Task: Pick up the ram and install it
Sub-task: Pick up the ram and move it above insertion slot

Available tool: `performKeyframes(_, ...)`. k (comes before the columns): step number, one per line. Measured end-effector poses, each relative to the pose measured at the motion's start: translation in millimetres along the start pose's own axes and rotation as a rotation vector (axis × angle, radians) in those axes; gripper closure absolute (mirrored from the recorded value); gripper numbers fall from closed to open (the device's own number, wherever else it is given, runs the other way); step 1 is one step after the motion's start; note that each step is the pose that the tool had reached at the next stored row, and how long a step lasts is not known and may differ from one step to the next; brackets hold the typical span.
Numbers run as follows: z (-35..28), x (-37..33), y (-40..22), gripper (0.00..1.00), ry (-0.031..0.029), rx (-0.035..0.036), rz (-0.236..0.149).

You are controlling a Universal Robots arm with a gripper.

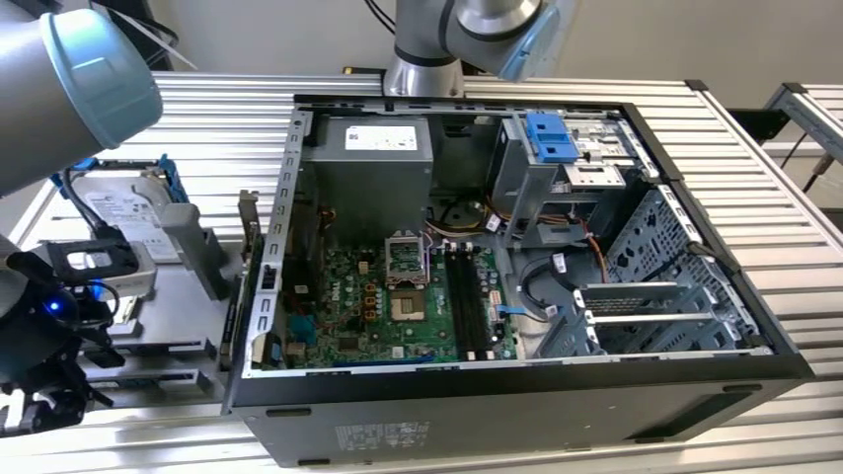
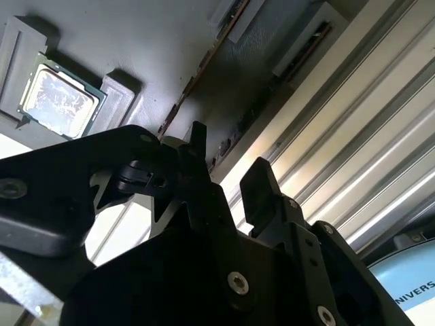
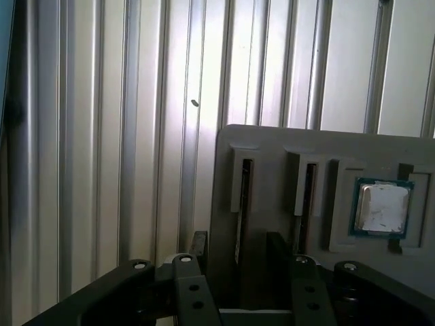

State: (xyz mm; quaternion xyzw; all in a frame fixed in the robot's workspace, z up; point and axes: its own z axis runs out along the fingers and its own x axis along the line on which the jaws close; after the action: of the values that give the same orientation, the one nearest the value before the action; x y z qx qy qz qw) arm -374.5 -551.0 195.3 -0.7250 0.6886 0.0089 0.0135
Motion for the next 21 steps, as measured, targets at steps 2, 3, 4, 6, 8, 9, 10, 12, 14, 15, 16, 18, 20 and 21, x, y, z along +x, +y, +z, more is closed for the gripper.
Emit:
performKeyframes(2,0.0,0.0,0.0,0.00,0.0000,0.0001,0.000)
performKeyframes(3,0.0,0.0,0.0,1.00,0.0000,0.0000,0.000)
performKeyframes(4,0.0,0.0,0.0,1.00,0.0000,0.0001,0.000)
performKeyframes(6,0.0,0.0,0.0,1.00,0.0000,0.0001,0.000)
performKeyframes(8,0.0,0.0,0.0,1.00,-0.0001,0.0002,0.000)
performKeyframes(9,0.1,0.0,0.0,1.00,0.0000,0.0003,0.000)
performKeyframes(10,0.1,0.0,0.0,1.00,0.0000,0.0003,0.000)
performKeyframes(12,0.0,0.0,0.0,1.00,0.0000,0.0002,0.000)
performKeyframes(14,0.0,0.0,0.0,1.00,0.0000,0.0002,0.000)
performKeyframes(15,-0.4,0.0,0.0,1.00,-0.0001,0.0003,0.000)
performKeyframes(16,-2.5,0.0,0.0,1.00,-0.0003,0.0005,0.000)
performKeyframes(18,-8.1,-0.1,0.0,1.00,0.0000,0.0001,0.000)
performKeyframes(20,-13.7,-0.3,-0.1,1.00,0.0000,0.0001,0.000)
performKeyframes(21,-16.9,-0.4,-0.1,1.00,0.0000,0.0002,0.000)
